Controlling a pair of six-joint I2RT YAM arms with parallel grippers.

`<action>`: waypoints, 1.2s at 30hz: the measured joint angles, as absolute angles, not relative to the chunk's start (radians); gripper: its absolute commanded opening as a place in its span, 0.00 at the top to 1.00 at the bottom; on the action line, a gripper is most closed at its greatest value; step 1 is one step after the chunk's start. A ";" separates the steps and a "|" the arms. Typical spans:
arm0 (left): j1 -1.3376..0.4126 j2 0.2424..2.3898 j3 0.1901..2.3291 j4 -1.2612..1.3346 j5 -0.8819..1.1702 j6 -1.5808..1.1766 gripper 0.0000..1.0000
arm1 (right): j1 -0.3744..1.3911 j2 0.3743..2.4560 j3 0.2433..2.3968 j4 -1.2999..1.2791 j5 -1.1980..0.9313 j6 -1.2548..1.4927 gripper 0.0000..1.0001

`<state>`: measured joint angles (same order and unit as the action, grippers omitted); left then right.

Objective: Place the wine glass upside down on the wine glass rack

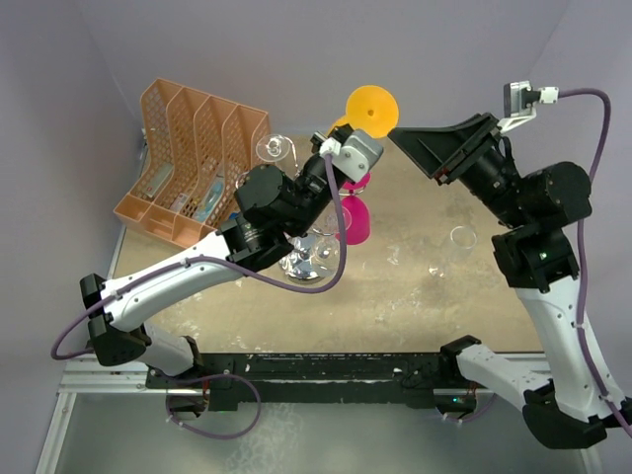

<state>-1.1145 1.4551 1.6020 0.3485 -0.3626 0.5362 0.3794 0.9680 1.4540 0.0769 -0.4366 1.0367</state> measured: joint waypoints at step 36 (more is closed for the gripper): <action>-1.109 1.190 1.426 0.277 -0.608 0.268 0.50 | 0.381 1.121 1.366 0.331 -0.243 1.192 1.00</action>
